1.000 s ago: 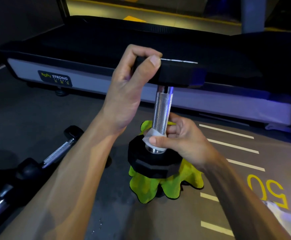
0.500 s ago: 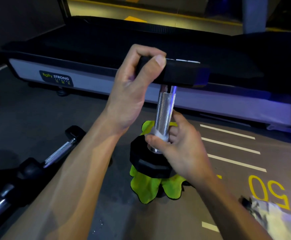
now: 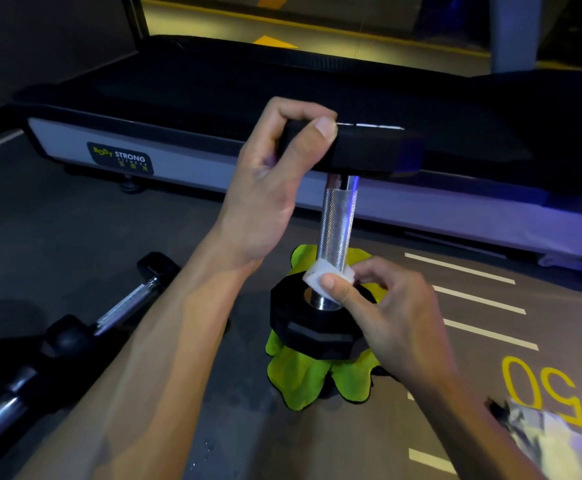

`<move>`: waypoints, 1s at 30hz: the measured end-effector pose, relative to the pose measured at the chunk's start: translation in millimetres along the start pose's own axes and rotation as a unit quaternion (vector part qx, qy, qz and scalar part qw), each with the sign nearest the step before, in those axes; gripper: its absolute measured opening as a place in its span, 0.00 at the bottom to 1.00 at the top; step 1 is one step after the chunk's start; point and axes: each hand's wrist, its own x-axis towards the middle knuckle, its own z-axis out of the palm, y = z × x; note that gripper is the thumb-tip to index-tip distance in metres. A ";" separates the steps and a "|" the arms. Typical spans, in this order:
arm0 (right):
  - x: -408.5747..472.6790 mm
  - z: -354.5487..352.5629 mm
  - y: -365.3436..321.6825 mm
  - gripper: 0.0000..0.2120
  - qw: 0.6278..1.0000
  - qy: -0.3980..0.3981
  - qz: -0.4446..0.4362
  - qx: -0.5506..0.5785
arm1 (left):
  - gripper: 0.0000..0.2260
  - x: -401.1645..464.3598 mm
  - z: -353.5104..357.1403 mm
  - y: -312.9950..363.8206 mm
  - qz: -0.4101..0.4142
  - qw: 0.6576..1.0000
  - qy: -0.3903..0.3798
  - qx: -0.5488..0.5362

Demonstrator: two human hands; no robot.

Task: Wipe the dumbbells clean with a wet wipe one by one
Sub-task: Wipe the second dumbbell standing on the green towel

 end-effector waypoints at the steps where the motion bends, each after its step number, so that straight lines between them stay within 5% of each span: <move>1: 0.7 -0.9 2.1 0.10 0.999 -0.027 0.001 0.037 | 0.05 -0.6 0.0 0.6 0.000 1.000 0.000 -0.003; 8: 37.5 -11.7 19.6 0.15 0.906 -0.331 0.027 0.261 | 0.05 0.3 4.1 0.8 0.000 1.000 -0.001 -0.006; 12: 34.2 -9.0 18.3 0.14 0.914 -0.304 0.027 0.267 | 0.05 3.0 3.8 -2.4 0.002 1.000 0.006 0.007; 16: 8.0 6.5 -3.0 0.06 0.992 -0.095 0.006 0.080 | 0.05 4.0 1.7 -4.0 0.001 1.000 0.019 0.007; 19: -0.5 15.2 -16.8 0.08 0.999 0.009 -0.016 -0.041 | 0.05 3.7 3.7 -3.6 0.002 1.000 0.028 0.004; 22: 9.5 12.1 -10.8 0.07 0.994 -0.044 0.009 0.103 | 0.04 3.4 4.1 -3.5 0.003 1.000 0.025 0.002; 25: 33.4 -5.6 -0.9 0.12 0.931 -0.208 0.042 0.296 | 0.05 2.7 3.3 -4.3 0.007 1.000 0.019 0.001; 28: 46.3 -14.1 1.7 0.17 0.874 -0.313 0.052 0.369 | 0.06 3.0 5.0 -3.9 0.004 1.000 0.009 -0.004; 30: 45.3 -10.1 2.9 0.18 0.873 -0.312 0.042 0.372 | 0.06 4.0 6.2 -3.4 0.000 1.000 0.008 -0.005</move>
